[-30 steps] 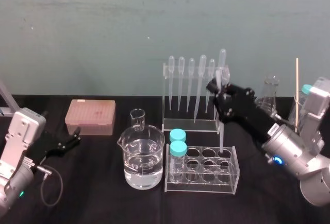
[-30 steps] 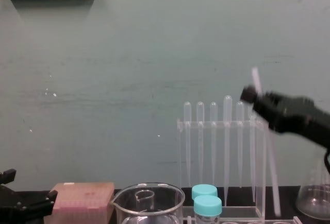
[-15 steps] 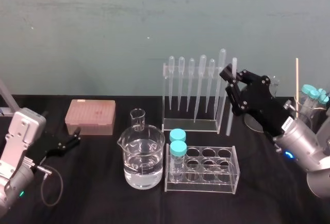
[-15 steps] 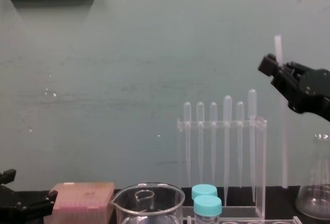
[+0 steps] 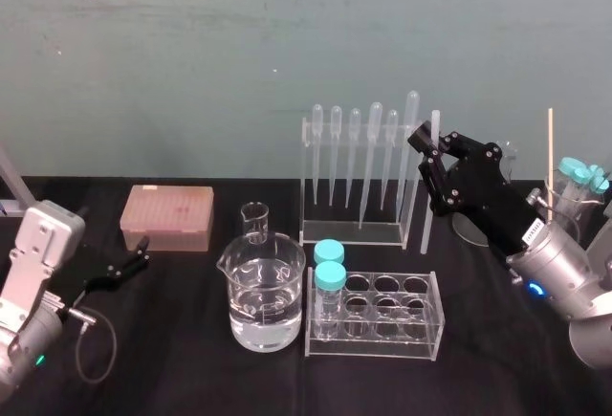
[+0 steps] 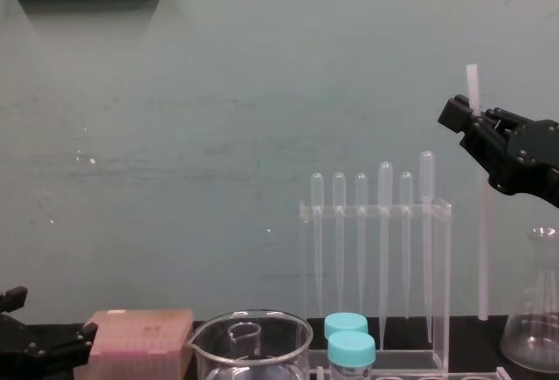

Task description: Pick up the stirring rod with one hand, then place it down.

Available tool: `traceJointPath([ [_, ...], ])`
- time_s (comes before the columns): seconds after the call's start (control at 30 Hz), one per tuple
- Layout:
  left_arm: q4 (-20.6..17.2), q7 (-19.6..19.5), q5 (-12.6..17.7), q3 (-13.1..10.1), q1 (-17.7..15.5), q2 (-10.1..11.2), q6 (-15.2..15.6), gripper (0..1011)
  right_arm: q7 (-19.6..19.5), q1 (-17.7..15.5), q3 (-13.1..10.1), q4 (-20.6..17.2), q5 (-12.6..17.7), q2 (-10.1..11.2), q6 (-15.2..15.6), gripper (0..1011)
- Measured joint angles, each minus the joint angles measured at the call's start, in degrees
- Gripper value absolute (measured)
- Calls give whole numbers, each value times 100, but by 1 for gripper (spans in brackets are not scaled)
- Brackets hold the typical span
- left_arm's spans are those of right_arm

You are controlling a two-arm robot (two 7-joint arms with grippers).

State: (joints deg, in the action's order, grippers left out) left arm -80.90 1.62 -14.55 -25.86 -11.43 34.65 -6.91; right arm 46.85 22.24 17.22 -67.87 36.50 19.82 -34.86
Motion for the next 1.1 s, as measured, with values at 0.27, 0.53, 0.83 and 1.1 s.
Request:
traceJointPath([
  [0.27, 0, 0, 0, 0, 0, 0, 0, 1000, 8, 7, 6, -5, 14, -5, -1, 69],
  [0.53, 0, 0, 0, 0, 0, 0, 0, 1000, 13, 12, 11, -9, 19, -9, -4, 69],
  [0.83, 0, 0, 0, 0, 0, 0, 0, 1000, 18, 15, 12, -8, 23, -9, -7, 69],
  [1.1, 0, 0, 0, 0, 0, 0, 0, 1000, 21, 15, 12, -8, 23, -9, -10, 69],
])
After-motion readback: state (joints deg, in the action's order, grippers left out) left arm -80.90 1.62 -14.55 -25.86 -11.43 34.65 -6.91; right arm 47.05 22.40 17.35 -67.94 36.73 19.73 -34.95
